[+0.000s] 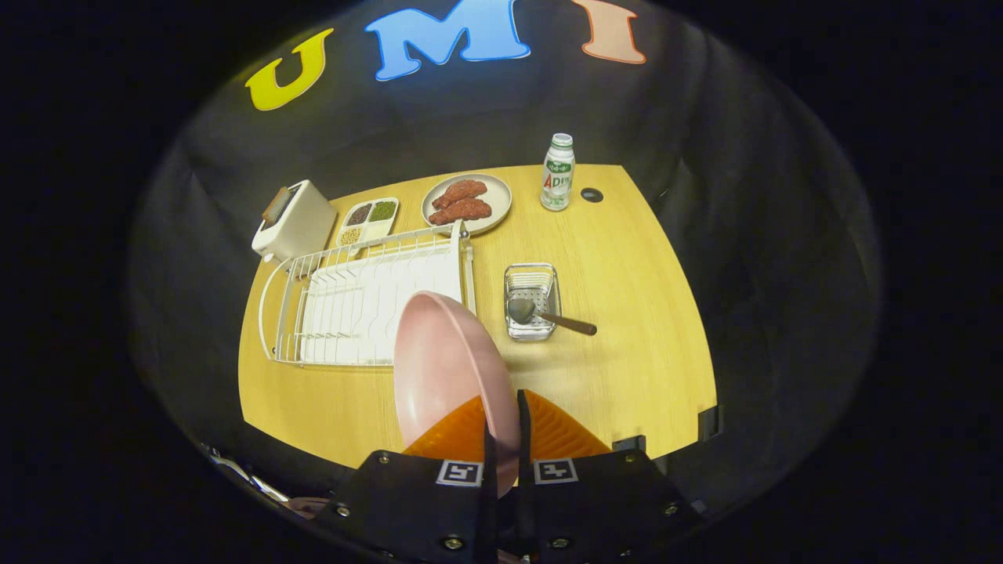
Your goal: Take the plate from the dish rack, then take the spoon from the basket and place it into the plate.
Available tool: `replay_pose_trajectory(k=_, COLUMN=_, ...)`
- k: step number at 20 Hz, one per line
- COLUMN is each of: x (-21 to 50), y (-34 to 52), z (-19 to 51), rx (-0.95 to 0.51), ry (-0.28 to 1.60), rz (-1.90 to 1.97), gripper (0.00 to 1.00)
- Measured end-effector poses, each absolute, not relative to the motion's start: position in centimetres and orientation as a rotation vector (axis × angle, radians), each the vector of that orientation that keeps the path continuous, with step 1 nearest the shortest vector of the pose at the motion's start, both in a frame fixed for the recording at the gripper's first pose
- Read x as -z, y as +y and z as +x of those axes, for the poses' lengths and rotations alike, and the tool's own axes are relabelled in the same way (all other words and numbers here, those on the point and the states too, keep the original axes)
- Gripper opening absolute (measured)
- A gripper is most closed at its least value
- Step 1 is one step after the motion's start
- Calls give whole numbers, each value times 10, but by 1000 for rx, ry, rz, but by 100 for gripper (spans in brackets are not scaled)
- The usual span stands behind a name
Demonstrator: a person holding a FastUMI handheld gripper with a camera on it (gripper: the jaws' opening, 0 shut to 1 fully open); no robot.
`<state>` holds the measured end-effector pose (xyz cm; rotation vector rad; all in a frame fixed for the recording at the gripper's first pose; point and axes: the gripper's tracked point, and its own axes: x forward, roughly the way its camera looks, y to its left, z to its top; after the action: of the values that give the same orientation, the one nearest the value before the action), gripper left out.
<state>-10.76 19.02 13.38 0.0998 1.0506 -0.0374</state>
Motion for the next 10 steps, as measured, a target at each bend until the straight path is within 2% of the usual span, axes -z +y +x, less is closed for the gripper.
replay_pose_trajectory(k=10, x=-29, y=195, z=-139, rx=-73, ry=1116, rz=282, gripper=9)
